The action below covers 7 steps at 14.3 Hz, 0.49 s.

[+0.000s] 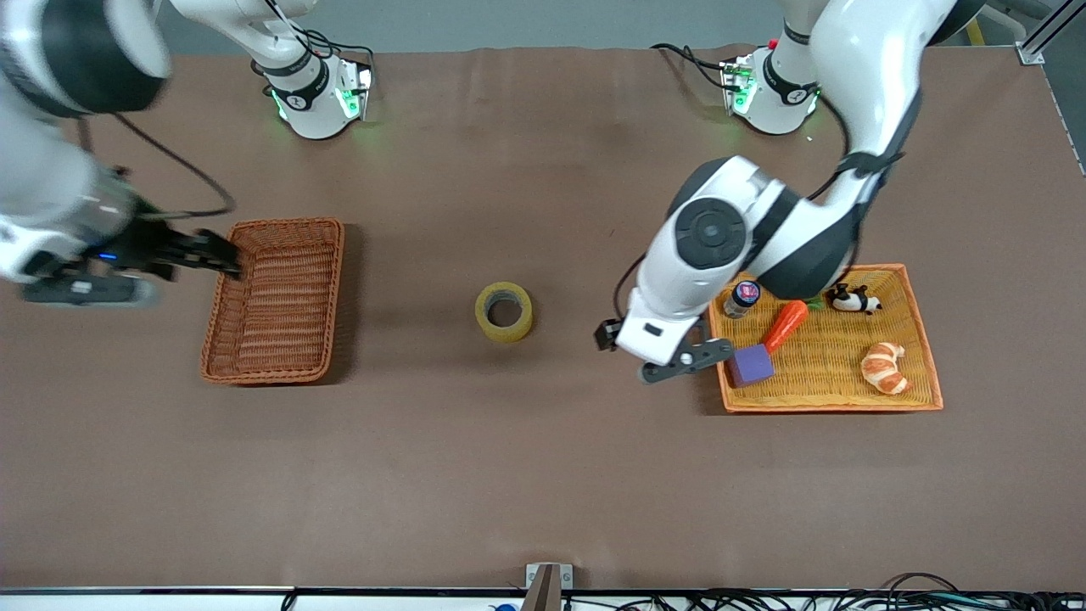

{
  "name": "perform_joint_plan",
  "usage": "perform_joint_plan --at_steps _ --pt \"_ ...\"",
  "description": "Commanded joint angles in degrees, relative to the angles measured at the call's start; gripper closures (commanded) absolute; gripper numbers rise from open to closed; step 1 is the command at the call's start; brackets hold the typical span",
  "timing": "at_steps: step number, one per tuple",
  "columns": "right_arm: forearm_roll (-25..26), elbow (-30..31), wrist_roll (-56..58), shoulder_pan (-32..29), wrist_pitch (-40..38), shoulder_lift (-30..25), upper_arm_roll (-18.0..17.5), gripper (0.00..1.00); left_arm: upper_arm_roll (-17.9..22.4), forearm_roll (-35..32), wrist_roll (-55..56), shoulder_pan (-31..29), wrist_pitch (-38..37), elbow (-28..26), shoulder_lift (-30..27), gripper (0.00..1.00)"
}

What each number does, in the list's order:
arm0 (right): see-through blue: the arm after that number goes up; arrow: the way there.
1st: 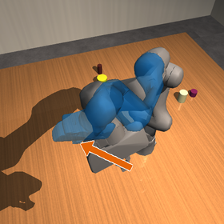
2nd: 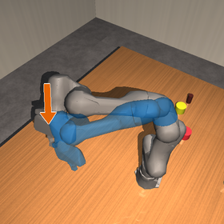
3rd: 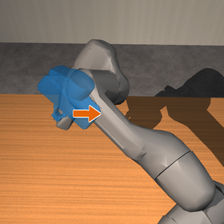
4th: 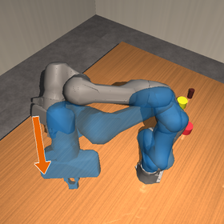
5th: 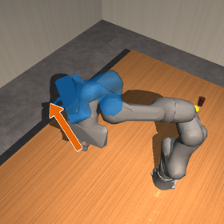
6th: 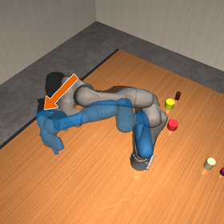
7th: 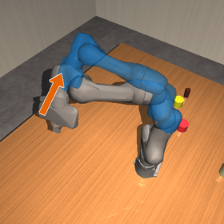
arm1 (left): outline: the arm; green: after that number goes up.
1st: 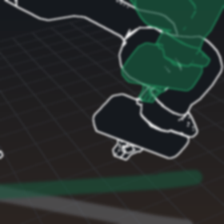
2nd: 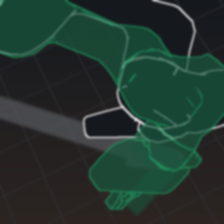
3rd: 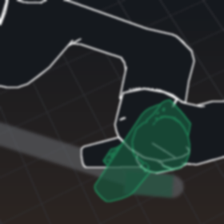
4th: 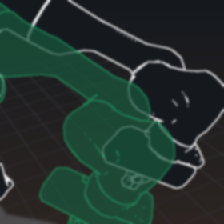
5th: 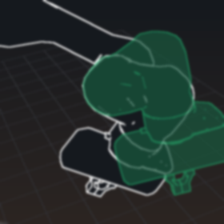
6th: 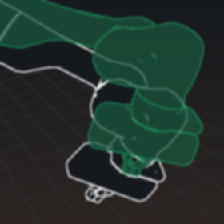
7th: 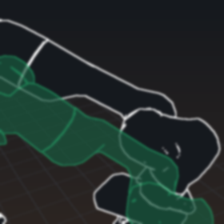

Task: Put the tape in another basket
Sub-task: 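Raise the left gripper away while the right gripper reaches the tape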

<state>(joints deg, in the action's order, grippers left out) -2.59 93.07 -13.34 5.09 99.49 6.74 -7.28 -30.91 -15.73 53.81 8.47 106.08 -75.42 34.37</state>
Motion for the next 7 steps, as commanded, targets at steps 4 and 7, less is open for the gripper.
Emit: perform_joint_plan --at_steps 4,7 --pt "9.8 7.8 -21.3 2.5 16.9 9.2 -12.1 0.00 0.6 3.8 -17.9 -6.1 -6.8 -3.2 -8.3 0.00" --pt "12.3 7.7 -26.8 6.4 22.4 15.7 -13.0 0.00 10.7 10.3 -28.2 -4.6 -8.1 -4.0 -14.2 0.00"
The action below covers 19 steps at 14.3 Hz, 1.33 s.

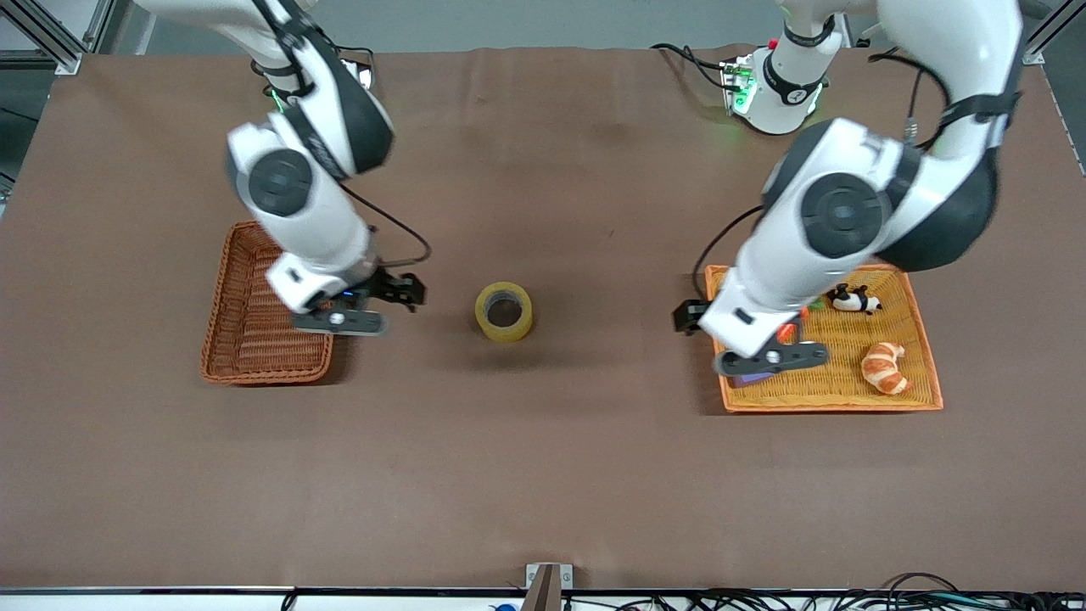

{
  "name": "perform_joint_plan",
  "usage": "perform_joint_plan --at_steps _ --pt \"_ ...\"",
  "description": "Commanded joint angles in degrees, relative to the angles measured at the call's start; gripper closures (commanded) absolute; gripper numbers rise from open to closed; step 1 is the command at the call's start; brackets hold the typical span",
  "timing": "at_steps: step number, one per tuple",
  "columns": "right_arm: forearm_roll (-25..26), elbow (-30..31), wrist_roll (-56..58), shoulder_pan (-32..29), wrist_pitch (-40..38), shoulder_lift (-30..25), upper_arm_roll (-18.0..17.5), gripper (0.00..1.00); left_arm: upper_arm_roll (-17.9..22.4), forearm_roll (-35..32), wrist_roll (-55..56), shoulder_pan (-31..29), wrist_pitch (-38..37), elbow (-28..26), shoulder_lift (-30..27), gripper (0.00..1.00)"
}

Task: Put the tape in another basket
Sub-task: 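Raise the left gripper away while the right gripper reaches the tape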

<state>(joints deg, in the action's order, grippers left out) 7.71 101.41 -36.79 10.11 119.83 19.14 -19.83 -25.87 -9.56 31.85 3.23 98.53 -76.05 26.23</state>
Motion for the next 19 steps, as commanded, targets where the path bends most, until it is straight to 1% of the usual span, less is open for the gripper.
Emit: perform_joint_plan --at_steps 1,3,6,9,13,14,15,17,19 --pt "2.3 -0.7 -4.4 2.7 2.9 4.6 -0.5 0.00 8.8 5.2 -9.7 1.2 -0.5 -3.9 -8.0 0.00" --pt "2.9 -0.7 -5.0 5.0 5.1 7.6 -0.5 0.00 13.5 6.5 -16.5 2.0 -0.5 -5.8 -11.9 0.00" --pt "5.6 -0.6 -5.1 6.8 9.5 11.5 -0.5 0.00 17.6 9.7 -22.7 2.0 -0.5 -8.1 -16.6 0.00" --pt "9.0 -0.5 -5.1 7.6 10.9 14.1 -0.5 0.00 18.0 10.1 -23.8 0.4 -1.0 -12.4 -22.0 0.00" --pt "10.0 -0.4 -5.2 8.7 12.7 16.5 -0.5 0.00 18.0 10.2 -23.8 0.1 -0.9 -17.1 -27.5 0.00" --pt "10.3 -0.5 -5.3 9.0 13.1 17.1 -0.5 0.00 18.8 10.2 -23.8 0.2 -0.8 -18.5 -28.5 0.00" --pt "10.9 -0.4 -5.3 9.1 13.8 17.4 -0.5 0.00 19.9 10.3 -23.7 0.3 -0.8 -19.3 -28.9 0.00" --pt "12.2 -0.4 -5.3 9.0 14.5 18.2 -0.5 0.00 22.5 12.9 -23.8 0.6 -0.7 -19.5 -28.3 0.00" --pt "12.9 -0.2 -5.2 9.0 16.1 19.4 -0.5 0.00 23.5 13.0 -25.9 1.1 -0.2 -19.5 -28.3 0.00"
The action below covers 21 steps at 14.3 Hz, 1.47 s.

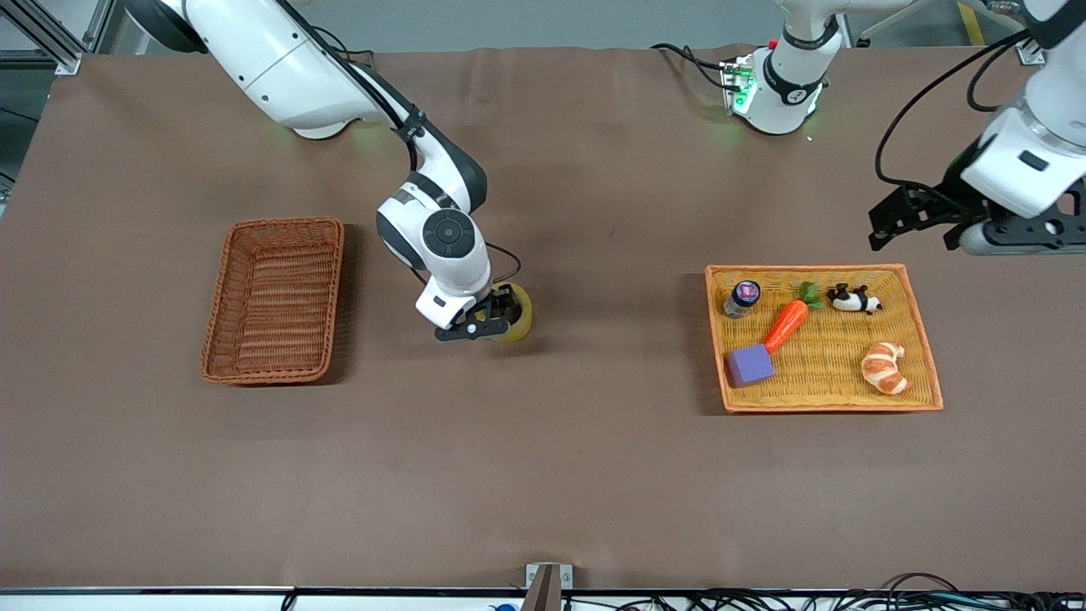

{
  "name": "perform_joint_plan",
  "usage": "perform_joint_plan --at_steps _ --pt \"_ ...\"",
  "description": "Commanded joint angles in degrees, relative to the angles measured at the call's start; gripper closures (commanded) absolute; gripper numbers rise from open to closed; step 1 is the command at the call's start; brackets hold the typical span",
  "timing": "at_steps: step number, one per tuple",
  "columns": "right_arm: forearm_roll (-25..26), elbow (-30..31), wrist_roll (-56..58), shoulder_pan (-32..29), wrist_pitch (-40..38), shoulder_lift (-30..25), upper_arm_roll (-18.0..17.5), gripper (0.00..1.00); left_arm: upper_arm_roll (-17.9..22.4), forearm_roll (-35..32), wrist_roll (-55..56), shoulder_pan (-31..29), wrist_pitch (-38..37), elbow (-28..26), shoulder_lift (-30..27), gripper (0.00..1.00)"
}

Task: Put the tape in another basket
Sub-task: 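Grasp the tape roll with the right gripper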

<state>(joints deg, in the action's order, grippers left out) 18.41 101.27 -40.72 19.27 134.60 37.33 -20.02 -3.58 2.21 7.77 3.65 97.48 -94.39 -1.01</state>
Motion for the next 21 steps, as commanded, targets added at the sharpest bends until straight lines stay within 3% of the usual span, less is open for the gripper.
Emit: perform_joint_plan --at_steps 1,5,7,9,11,15,21 --pt "2.3 -0.1 -1.3 -0.1 1.5 1.9 -0.2 0.00 1.7 1.2 -2.1 0.7 0.9 -1.1 -1.0 0.00" --pt "3.8 -0.1 -1.3 -0.1 2.0 2.8 -0.3 0.01 1.6 0.2 -2.0 0.7 0.9 -0.9 -0.4 0.00" --pt "4.1 -0.2 -1.3 -0.2 1.8 2.8 -0.3 0.33 1.6 -0.1 -0.8 0.6 0.9 -0.7 -0.4 0.00" --pt "4.3 -0.3 -1.2 -0.1 1.3 2.8 -0.3 0.75 1.5 -0.5 -1.8 0.6 0.9 -0.7 -0.2 0.00" --pt "3.8 -0.6 -1.6 -0.3 0.8 2.7 -0.3 1.00 1.1 -2.5 -1.5 0.7 0.6 -0.8 -0.2 0.00" --pt "3.8 -0.9 -4.1 -1.8 -1.7 1.9 -0.5 1.00 1.1 -2.5 -1.9 0.7 0.3 -1.2 -0.2 0.02" --pt "-2.3 -1.3 -0.1 -10.1 -14.5 -11.3 -1.2 1.00 0.9 -1.9 -2.1 0.3 0.5 -1.1 0.3 0.02"
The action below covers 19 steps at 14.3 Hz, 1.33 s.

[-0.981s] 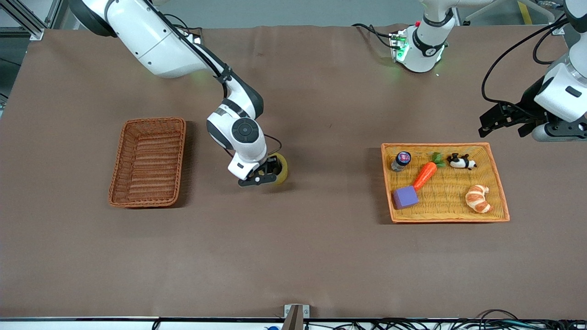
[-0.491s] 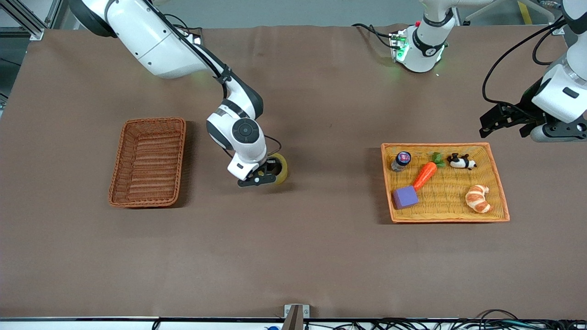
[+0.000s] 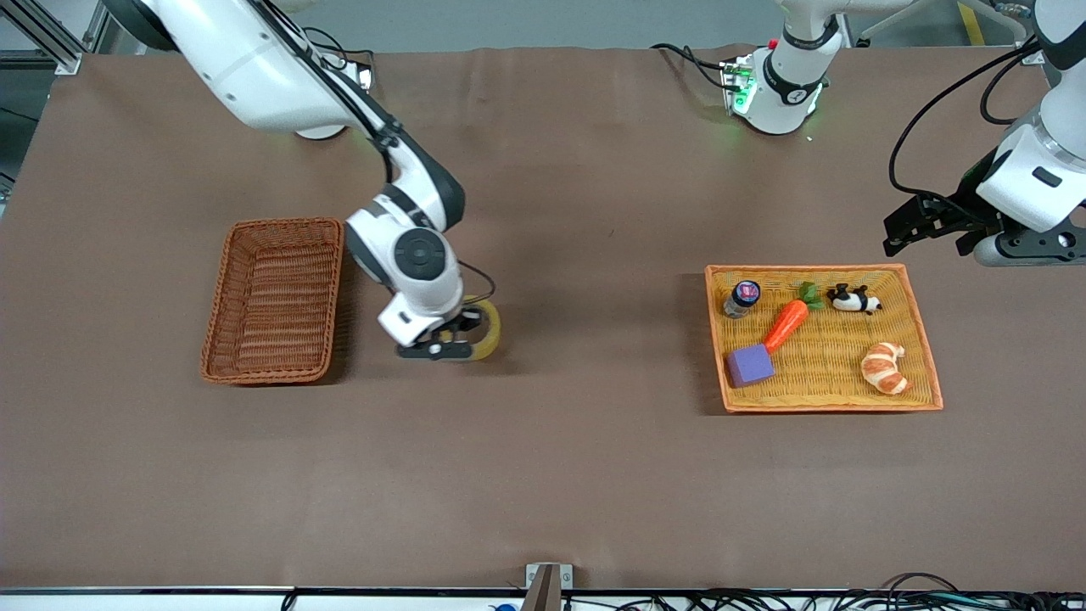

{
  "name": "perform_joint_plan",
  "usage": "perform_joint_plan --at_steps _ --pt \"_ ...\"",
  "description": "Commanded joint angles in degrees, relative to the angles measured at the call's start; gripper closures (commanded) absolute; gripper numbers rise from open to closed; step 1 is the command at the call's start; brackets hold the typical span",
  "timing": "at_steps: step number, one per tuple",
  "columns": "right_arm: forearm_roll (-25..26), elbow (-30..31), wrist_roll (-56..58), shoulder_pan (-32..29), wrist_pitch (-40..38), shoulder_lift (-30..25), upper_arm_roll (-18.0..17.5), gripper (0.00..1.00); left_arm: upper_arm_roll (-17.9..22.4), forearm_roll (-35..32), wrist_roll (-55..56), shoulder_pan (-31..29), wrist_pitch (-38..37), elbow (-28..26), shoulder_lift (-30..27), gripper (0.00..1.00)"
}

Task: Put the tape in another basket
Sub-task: 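Carry the tape roll with the right gripper into the brown basket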

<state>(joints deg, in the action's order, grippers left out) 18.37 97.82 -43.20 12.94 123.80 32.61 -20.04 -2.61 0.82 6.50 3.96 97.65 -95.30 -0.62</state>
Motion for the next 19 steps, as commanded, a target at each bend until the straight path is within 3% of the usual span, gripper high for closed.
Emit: perform_joint_plan --at_steps 1,3,6,8,14,17,19 --pt "-2.5 2.2 4.6 -5.5 -5.7 -8.4 -1.0 1.00 -0.1 -0.6 -0.8 0.0 0.3 -0.2 -0.1 0.02" --pt "-3.7 2.3 9.2 -8.5 -8.5 -11.6 -0.1 1.00 -0.1 -0.5 -0.8 -0.1 0.5 0.0 0.0 0.02" --pt "-7.7 3.2 23.5 -9.4 -13.1 -16.5 7.3 1.00 -0.1 -0.5 -0.8 -0.1 0.5 0.1 0.4 0.02" --pt "-9.4 7.5 31.3 -9.4 -12.4 -19.8 12.3 1.00 -0.1 -0.5 -0.8 -0.2 0.6 0.2 0.4 0.02" --pt "-12.5 31.4 52.1 -9.3 9.5 -28.1 26.1 1.00 -0.1 -0.5 -0.8 -0.2 0.7 0.3 0.4 0.02" --pt "-12.5 41.4 52.3 -9.3 20.4 -28.8 26.6 1.00 -0.2 -0.5 -0.8 -0.2 0.7 0.3 0.7 0.02" --pt "-12.6 43.5 52.2 -9.4 23.1 -28.1 26.7 0.99 -0.2 -0.5 -0.8 -0.1 0.7 0.3 0.8 0.02"
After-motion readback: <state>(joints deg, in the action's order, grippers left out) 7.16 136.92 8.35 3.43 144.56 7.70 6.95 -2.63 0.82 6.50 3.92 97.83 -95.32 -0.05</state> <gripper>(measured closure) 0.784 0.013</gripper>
